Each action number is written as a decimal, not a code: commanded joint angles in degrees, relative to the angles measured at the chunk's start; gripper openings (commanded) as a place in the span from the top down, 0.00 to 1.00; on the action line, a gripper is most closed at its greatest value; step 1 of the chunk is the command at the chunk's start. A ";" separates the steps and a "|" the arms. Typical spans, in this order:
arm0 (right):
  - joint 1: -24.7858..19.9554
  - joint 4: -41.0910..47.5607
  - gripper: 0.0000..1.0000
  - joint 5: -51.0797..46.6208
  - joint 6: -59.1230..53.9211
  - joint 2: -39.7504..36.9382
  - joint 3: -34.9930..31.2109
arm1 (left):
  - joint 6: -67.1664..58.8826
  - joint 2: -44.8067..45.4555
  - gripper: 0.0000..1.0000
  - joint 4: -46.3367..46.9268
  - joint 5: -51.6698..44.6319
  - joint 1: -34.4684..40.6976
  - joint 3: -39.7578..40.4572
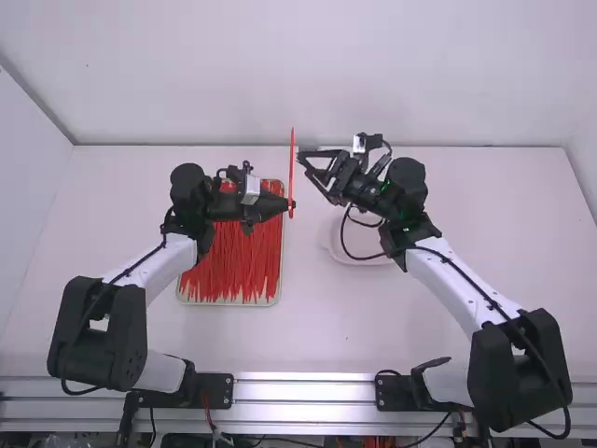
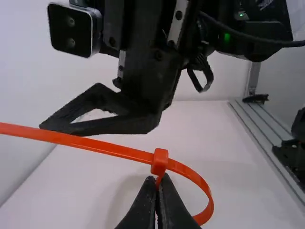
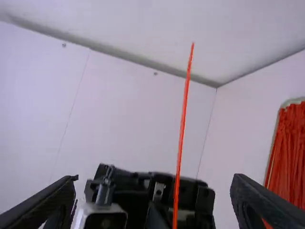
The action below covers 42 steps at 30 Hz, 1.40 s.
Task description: Fasten the cable tie
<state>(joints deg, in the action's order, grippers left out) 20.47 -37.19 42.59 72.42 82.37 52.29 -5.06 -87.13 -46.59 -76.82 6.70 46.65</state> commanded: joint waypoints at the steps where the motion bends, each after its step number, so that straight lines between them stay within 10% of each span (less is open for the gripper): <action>1: 0.13 0.98 0.12 4.15 -0.31 -0.33 1.33 | 0.57 0.81 0.98 -0.52 -2.84 0.04 -0.07; 18: 2.73 5.07 0.22 13.44 -0.24 -0.33 1.33 | 0.83 0.81 0.98 -2.97 -6.43 0.02 -0.07; 36: 2.73 4.94 1.00 16.31 -0.48 -0.33 1.33 | 0.81 0.81 0.98 -3.19 -7.82 0.00 -0.07; 42: 2.73 4.94 1.00 16.57 -0.74 -0.33 1.33 | 0.76 0.81 0.98 -2.93 -7.76 0.00 -0.07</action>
<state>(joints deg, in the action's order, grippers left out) 23.24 -31.31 58.00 71.83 82.50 52.27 -4.25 -86.89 -49.84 -83.79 6.68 46.65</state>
